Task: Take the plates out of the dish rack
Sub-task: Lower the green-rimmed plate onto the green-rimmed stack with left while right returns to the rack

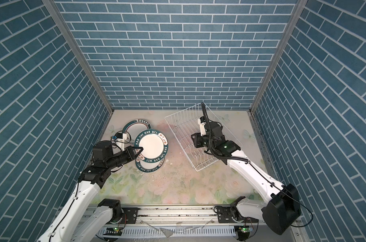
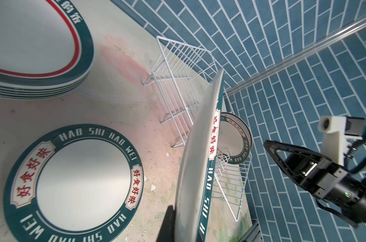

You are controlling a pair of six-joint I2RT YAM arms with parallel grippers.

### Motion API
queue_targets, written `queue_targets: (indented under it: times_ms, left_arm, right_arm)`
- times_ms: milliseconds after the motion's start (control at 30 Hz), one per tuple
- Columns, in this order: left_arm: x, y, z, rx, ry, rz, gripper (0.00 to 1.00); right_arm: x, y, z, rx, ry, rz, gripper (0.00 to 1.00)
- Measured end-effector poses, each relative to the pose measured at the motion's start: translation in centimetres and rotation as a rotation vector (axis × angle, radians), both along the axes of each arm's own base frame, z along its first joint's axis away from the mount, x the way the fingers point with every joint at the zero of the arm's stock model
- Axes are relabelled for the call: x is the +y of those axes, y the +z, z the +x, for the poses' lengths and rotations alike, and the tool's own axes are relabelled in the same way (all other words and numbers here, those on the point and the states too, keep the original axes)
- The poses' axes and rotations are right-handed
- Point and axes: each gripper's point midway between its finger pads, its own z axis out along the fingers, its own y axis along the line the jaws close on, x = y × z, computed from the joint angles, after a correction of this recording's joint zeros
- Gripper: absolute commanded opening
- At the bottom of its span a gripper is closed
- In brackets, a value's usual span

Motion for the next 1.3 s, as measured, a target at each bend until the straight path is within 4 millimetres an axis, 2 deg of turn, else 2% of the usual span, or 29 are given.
queue_targets:
  times_ms: [233,400,567,800,967,1300]
  left_arm:
    - [2.3,-2.2,0.1,0.088,0.083,0.043,0.0]
    - [3.3,-3.7,0.1,0.145,0.116,0.069,0.0]
    - [3.6,-5.4,0.2,0.199,0.125,0.088,0.0]
    - [3.9,-9.1,-0.1,0.31,0.133,0.108,0.0]
    - [4.1,-10.8,0.2,0.342,0.139,0.112,0.01]
    - [4.3,-11.7,0.4,0.351,0.15,0.113,0.21]
  right_arm:
    - [-5.1,-0.9,-0.3,-0.033,-0.135,-0.229,0.39]
    - [-7.1,-0.7,-0.7,-0.048,-0.184,-0.309,0.39]
    - [-7.9,-0.4,-1.0,-0.061,-0.202,-0.336,0.39]
    - [-8.5,-0.6,-1.0,-0.06,-0.219,-0.363,0.39]
    - [-8.7,-0.7,-1.1,-0.058,-0.221,-0.376,0.39]
    - [-8.5,-1.3,-1.0,-0.048,-0.2,-0.401,0.39]
